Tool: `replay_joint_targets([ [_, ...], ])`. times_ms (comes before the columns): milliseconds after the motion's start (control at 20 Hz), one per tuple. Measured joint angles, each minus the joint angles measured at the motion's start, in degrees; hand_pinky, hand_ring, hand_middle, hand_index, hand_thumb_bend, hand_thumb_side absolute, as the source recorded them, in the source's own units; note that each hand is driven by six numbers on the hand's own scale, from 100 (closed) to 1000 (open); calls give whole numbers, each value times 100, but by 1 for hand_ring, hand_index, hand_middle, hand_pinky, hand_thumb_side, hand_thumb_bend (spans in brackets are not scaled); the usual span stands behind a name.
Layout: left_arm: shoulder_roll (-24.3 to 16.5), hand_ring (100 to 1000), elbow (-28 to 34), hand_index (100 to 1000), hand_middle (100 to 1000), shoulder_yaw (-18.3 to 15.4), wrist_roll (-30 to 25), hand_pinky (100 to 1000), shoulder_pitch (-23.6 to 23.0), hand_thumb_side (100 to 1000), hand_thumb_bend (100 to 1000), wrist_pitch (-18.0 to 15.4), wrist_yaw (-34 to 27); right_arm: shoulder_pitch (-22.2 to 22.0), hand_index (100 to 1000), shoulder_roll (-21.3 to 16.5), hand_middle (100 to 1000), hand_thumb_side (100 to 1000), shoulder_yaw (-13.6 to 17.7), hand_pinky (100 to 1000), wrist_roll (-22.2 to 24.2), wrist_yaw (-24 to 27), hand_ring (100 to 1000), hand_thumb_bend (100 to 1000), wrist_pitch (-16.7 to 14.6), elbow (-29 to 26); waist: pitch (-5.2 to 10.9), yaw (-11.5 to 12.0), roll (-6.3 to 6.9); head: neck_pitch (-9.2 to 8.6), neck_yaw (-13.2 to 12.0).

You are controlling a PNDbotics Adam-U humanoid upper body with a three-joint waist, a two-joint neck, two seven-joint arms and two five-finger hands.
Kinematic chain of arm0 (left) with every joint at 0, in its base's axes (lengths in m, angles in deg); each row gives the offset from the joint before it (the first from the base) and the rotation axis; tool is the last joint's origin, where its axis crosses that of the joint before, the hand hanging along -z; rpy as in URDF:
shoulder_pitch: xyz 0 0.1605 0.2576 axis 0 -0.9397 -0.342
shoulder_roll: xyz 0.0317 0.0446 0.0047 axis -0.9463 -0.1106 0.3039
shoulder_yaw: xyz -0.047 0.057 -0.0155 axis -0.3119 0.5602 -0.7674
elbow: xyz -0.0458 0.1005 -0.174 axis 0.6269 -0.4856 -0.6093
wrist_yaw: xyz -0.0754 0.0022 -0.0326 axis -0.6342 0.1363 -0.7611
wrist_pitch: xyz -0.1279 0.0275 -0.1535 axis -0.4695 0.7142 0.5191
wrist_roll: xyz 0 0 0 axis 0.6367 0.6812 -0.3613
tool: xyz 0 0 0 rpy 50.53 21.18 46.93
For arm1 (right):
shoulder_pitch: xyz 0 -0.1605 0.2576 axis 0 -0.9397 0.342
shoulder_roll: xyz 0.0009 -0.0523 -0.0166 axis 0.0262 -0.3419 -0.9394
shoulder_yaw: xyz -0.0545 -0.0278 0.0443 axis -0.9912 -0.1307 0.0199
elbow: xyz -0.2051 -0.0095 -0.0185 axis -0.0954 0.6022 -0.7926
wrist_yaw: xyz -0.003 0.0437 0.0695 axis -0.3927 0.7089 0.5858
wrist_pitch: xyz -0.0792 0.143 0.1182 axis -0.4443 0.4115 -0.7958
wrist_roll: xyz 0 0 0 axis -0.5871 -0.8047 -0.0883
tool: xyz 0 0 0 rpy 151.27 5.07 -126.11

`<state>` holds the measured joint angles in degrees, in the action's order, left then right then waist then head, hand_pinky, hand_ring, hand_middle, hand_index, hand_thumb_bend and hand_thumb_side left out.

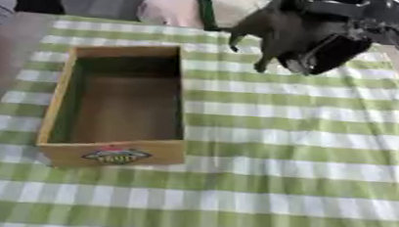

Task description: Pick up objects on the table and place them in the box.

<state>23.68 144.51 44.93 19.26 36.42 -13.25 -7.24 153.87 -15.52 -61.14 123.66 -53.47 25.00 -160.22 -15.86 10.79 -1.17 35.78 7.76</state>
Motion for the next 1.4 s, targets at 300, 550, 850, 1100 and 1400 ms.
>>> replay_joint_targets([
  [300, 3, 576, 0, 696, 625, 53, -45, 423, 6, 842, 346, -6, -63, 744, 494, 1321, 425, 196, -146, 745, 112, -743, 722, 100, -524, 1695, 5, 186, 2, -4, 197],
  [550, 9, 576, 0, 695, 625, 88, -95, 422, 46, 843, 345, -15, -120, 1016, 497, 2141, 426, 192, 54, 745, -187, -1336, 720, 100, -836, 2719, -12, 340, -9, -18, 380],
  [850, 56, 576, 0, 695, 625, 135, -140, 423, 126, 844, 346, -40, -177, 1149, 502, 2867, 429, 190, 428, 744, -572, -1966, 720, 100, -1001, 3545, -100, 524, -51, -102, 603],
  [1100, 62, 576, 0, 693, 624, 141, -173, 422, 182, 845, 344, -48, -217, 1154, 515, 3316, 437, 178, 705, 743, -773, -2456, 721, 100, -1079, 4067, -180, 653, -95, -168, 731],
  [1400, 108, 575, 0, 692, 624, 172, -192, 422, 268, 846, 344, -58, -256, 954, 607, 3717, 499, 218, 936, 766, -1028, -2953, 755, 100, -1159, 4578, -264, 752, -104, -218, 823],
])
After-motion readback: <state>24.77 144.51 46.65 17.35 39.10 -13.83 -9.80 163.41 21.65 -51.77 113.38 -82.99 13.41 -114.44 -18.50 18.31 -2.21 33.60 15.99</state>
